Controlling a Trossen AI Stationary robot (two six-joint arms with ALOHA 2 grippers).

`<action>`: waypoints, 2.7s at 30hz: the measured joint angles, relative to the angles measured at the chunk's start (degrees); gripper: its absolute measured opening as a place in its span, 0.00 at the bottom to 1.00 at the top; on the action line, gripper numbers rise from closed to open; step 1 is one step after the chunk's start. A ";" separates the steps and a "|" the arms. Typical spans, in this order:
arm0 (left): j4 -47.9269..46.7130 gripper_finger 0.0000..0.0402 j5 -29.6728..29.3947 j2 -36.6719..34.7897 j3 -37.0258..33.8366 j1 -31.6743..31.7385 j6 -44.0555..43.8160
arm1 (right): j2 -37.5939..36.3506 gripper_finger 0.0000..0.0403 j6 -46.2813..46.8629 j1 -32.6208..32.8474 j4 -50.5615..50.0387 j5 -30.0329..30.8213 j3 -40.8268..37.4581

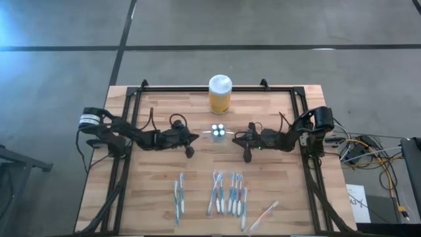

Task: Pick & Place toothbrushing station
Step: Adjust the transparent organizer, then put the blue toothbrush into the left of the transparent organizer

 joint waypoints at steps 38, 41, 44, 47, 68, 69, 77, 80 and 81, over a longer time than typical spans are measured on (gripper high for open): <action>-33.26 0.02 14.50 -52.89 -8.39 -1.40 23.69 | -70.64 0.02 -10.12 -7.54 -71.11 -12.74 2.12; -33.87 0.01 15.20 -56.83 -8.94 -1.42 23.45 | -77.26 0.02 -10.21 -7.55 -72.05 -12.89 2.36; -34.42 0.01 19.40 -59.82 -8.97 -1.35 23.45 | -83.36 0.02 -10.45 -7.75 -73.85 -12.92 1.48; -34.66 0.01 19.85 -62.69 -8.97 -1.10 22.40 | -89.62 0.02 -10.42 -7.73 -76.79 -12.91 0.42; -16.71 0.01 15.63 -71.98 -21.62 -0.98 14.90 | -105.48 0.02 -10.23 -7.67 -69.04 -12.07 -14.39; -16.69 0.01 15.61 -72.00 -21.62 -0.96 14.77 | -105.46 0.02 -10.25 -7.67 -68.85 -12.06 -14.39; -17.93 0.03 14.12 -71.60 -22.10 -0.96 14.71 | -105.26 0.02 -10.54 -7.67 -68.79 -12.09 -14.39; -17.80 0.02 13.64 -71.28 -22.13 -0.96 15.49 | -105.26 0.02 -12.06 -7.67 -69.22 -12.10 -14.38; -17.76 0.02 13.60 -71.22 -22.13 -0.96 15.83 | -105.26 0.02 -12.74 -7.67 -69.21 -12.10 -14.37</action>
